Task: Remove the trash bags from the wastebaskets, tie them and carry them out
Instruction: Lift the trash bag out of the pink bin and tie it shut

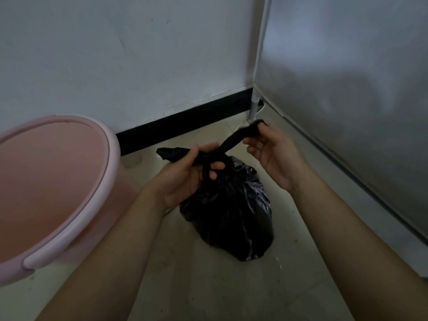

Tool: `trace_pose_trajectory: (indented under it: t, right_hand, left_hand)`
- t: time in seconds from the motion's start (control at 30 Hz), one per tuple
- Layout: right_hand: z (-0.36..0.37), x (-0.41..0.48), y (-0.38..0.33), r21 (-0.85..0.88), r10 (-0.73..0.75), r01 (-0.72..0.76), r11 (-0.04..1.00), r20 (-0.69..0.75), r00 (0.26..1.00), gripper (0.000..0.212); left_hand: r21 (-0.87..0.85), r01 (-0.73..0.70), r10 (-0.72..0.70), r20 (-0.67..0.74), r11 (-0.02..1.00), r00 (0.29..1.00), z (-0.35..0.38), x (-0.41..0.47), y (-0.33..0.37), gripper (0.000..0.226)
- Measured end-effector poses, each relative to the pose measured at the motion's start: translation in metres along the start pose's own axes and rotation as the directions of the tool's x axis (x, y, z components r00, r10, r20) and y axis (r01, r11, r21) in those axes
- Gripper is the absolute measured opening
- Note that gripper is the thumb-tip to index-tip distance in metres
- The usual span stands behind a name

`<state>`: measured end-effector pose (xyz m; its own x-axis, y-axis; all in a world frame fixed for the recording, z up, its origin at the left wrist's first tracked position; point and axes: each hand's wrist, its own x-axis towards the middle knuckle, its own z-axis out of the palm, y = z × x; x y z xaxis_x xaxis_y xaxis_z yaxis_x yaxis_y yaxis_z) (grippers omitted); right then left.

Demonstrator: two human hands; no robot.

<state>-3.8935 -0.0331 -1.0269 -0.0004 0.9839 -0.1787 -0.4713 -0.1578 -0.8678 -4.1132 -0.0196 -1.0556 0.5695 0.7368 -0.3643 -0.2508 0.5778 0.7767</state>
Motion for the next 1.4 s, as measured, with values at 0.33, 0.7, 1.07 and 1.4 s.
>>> trace_pose_trajectory:
  t: [0.33,0.7,1.07,1.4]
  right_hand:
    - [-0.008,-0.018,0.017,0.094,0.183,-0.193,0.977,0.109,0.977,0.034]
    - [-0.043,-0.009,0.027,-0.568,0.056,-0.085,0.818,-0.069,0.996,0.029]
    - [-0.022,-0.002,0.034,-0.828,0.159,0.234,0.510,0.358,0.920,0.049]
    - [-0.019,-0.009,0.044,-0.834,0.153,0.256,0.489,0.371,0.916,0.022]
  left_hand:
    - [-0.024,-0.029,0.025,-0.137,0.999,0.990,-0.006,0.014,-0.009,0.026]
    - [0.343,-0.175,0.204,-0.049,0.923,0.978,-0.004,0.001,-0.001,0.051]
    - [0.633,-0.162,0.115,0.114,0.757,0.987,0.011,-0.009,0.020,0.046]
    - [0.833,-0.134,0.644,-0.302,0.536,0.703,-0.005,0.004,-0.011,0.033]
